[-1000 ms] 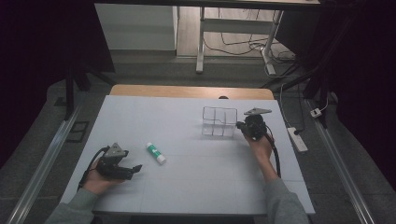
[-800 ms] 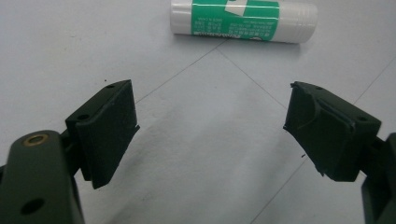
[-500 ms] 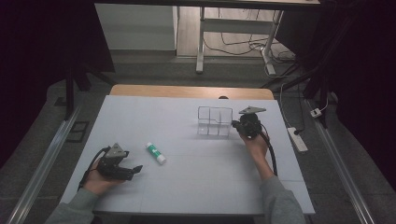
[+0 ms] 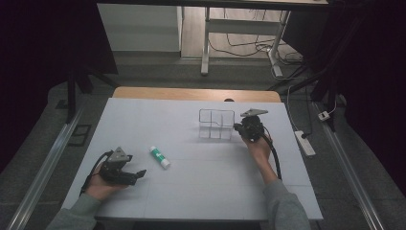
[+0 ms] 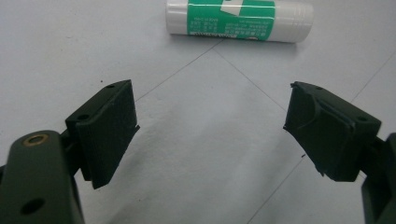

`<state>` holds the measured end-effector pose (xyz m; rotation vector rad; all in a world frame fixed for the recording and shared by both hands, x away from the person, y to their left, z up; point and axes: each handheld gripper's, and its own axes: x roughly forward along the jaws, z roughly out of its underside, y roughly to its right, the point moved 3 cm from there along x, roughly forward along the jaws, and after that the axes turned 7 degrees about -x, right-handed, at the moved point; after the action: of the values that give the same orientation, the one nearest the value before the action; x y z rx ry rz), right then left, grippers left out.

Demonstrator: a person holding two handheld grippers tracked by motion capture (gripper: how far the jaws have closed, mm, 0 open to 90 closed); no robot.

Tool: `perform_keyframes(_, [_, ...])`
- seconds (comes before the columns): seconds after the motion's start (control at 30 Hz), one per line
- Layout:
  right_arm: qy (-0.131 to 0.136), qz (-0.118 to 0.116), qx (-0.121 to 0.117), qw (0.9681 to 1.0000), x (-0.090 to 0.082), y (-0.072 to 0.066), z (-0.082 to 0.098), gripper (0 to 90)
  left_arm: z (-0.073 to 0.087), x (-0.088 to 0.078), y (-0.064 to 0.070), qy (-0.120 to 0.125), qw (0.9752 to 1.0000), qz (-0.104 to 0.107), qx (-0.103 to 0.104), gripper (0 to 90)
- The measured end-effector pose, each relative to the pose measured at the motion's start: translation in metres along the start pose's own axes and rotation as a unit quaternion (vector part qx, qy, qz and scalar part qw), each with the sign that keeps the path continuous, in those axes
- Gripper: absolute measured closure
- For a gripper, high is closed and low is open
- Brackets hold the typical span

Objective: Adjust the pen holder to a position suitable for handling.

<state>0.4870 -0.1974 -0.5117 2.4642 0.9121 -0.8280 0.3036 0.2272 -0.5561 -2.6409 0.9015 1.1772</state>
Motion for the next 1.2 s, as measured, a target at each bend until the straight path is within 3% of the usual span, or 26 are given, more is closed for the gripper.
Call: perform_keyframes(1.2, [0.009,-0.028,-0.020,0.9994,0.019,-0.026,-0.020,89.2,0.000,0.000,0.000,-0.002,1.0000,0.001,0.003,16.5])
